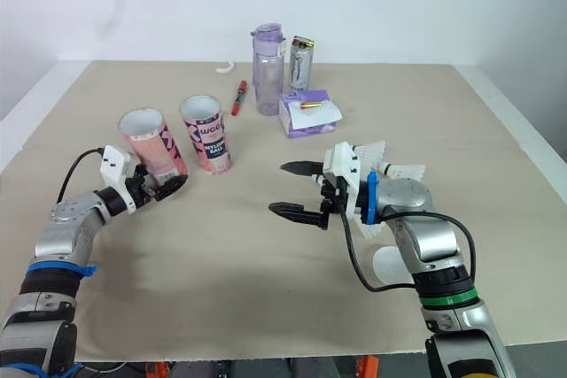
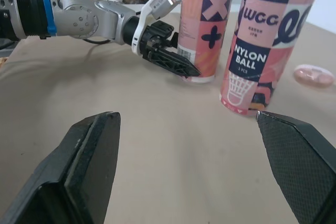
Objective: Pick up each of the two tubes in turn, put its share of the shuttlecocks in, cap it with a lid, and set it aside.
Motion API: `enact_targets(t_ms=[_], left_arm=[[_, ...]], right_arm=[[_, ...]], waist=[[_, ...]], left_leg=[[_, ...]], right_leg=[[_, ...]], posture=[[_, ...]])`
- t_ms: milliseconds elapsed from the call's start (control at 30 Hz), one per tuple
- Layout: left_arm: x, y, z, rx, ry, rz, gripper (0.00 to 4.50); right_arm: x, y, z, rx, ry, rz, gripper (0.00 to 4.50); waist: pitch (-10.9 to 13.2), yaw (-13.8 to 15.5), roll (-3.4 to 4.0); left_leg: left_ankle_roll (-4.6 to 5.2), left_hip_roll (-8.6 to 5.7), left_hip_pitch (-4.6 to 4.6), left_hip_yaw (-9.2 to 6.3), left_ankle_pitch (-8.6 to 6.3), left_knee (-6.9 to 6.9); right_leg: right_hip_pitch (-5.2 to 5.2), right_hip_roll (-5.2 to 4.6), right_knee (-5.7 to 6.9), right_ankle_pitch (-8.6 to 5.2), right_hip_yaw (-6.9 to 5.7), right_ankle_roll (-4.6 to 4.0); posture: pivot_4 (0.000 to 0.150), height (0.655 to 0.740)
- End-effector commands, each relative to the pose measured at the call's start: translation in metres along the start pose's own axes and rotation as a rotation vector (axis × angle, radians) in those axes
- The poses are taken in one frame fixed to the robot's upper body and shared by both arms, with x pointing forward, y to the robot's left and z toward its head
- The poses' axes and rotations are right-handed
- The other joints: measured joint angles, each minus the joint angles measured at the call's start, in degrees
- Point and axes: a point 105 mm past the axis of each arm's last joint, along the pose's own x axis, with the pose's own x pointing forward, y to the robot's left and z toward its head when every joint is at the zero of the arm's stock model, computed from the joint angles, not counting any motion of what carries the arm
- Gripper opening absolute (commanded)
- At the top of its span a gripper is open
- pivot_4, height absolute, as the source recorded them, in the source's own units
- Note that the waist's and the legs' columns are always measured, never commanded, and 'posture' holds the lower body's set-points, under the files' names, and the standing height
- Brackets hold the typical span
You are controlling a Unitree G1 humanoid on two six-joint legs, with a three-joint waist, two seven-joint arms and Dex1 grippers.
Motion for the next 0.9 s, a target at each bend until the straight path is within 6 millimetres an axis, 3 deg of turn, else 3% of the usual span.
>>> enact_targets(t_ms=[33, 333, 500, 533, 600, 633, 700, 900], left_arm=[[0.008, 0.001, 0.013, 0.074, -0.039, -0.027, 4.50], [0.016, 0.000, 0.018, 0.143, -0.088, -0.047, 4.50], [0.020, 0.000, 0.014, 0.091, -0.099, -0.046, 4.50], [0.020, -0.002, 0.013, 0.088, -0.096, -0.056, 3.98], [0.021, -0.004, 0.012, 0.091, -0.094, -0.066, 3.75], [0.021, -0.004, 0.012, 0.089, -0.094, -0.067, 3.28], [0.021, -0.003, 0.011, 0.079, -0.091, -0.063, 2.83], [0.015, 0.002, 0.013, 0.098, -0.093, -0.047, 2.83]], right_arm=[[-0.005, 0.000, 0.015, -0.050, -0.028, -0.016, 4.43], [-0.010, 0.002, 0.015, -0.042, -0.021, -0.031, 4.43], [-0.010, 0.003, 0.015, -0.040, -0.020, -0.033, 4.43], [-0.010, 0.004, 0.015, -0.039, -0.019, -0.034, 4.50], [-0.010, 0.004, 0.014, -0.037, -0.019, -0.034, 4.50], [-0.011, 0.005, 0.014, -0.036, -0.019, -0.034, 4.50], [-0.011, 0.005, 0.014, -0.034, -0.019, -0.034, 4.50], [-0.010, 0.008, 0.013, -0.027, -0.019, -0.034, 4.50]], waist=[[0.0, 0.0, 0.00], [0.0, 0.1, 0.00], [0.0, 0.1, 0.00], [0.0, 0.1, 0.00], [0.0, 0.1, 0.00], [0.0, 0.1, 0.00], [0.0, 0.1, 0.00], [0.0, 0.1, 0.00]], left_leg=[[0.00, -0.01, -0.01, -0.01, 0.00, 0.00], [0.00, -0.03, -0.08, -0.04, 0.00, 0.02], [0.00, -0.03, -0.08, -0.05, 0.00, 0.02], [0.00, -0.03, -0.09, -0.07, 0.00, 0.02], [0.00, -0.04, -0.11, -0.08, 0.00, 0.02], [0.00, -0.04, -0.11, -0.09, 0.00, 0.02], [0.00, -0.05, -0.11, -0.09, 0.00, 0.03], [0.00, -0.06, -0.11, -0.11, 0.00, 0.03]], right_leg=[[0.00, 0.00, 0.00, 0.00, 0.00, 0.00], [-0.03, 0.00, 0.00, 0.00, 0.01, 0.01], [-0.03, 0.00, 0.00, 0.00, 0.01, 0.02], [-0.03, 0.01, 0.00, 0.00, 0.00, 0.02], [-0.03, 0.01, 0.00, 0.00, 0.00, 0.02], [-0.03, 0.01, 0.00, 0.00, 0.00, 0.02], [-0.02, 0.01, 0.00, 0.00, 0.00, 0.02], [-0.02, 0.01, 0.00, 0.00, 0.00, 0.03]], posture=[[0.150, 0.7400], [0.150, 0.7400], [0.150, 0.7400], [0.150, 0.7400], [0.150, 0.7400], [0.150, 0.7400], [0.150, 0.7400], [0.150, 0.7400]])
